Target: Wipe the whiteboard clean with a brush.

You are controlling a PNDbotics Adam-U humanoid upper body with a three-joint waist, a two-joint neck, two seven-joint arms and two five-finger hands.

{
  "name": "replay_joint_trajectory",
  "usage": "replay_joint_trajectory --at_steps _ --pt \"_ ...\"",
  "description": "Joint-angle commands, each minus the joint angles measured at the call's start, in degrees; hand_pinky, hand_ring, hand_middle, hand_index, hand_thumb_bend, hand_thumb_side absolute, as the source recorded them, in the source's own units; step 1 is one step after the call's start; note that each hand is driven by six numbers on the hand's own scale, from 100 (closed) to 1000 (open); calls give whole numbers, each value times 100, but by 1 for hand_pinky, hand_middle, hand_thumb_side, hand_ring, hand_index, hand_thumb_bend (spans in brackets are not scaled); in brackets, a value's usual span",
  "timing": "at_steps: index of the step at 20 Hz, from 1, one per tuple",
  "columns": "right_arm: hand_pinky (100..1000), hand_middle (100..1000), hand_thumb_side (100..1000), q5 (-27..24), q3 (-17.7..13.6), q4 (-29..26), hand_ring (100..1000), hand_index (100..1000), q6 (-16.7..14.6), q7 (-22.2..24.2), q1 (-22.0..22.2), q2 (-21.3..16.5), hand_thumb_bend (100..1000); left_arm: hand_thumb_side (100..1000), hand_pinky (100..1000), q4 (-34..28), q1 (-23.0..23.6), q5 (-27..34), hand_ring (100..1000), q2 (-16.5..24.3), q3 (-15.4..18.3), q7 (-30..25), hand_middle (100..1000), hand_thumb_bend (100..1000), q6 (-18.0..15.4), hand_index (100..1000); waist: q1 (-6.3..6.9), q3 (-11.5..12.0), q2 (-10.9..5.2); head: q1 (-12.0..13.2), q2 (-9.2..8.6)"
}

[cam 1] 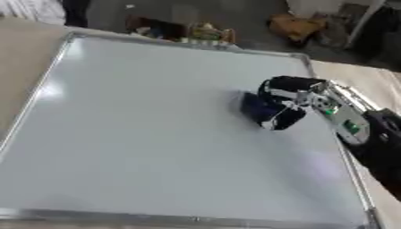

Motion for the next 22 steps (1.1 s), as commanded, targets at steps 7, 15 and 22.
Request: replay_joint_trajectory --at_steps 7,15,22 --pt "557 234 219 158 -230 382 613 166 84 -255 -66 -119 100 895 526 -106 -65 -12 383 78 15 -22 466 190 -36 476 78 -6 -52 22 11" --pt "565 246 205 232 -343 523 624 177 103 -369 -75 -140 100 894 526 -99 -68 -18 382 82 15 -35 465 189 -49 476 96 -14 -41 26 -20" --pt "568 245 199 291 -503 769 624 182 189 -518 -104 -135 100 895 527 -95 -64 -18 382 80 16 -37 465 189 -54 476 108 -12 -42 39 -78"
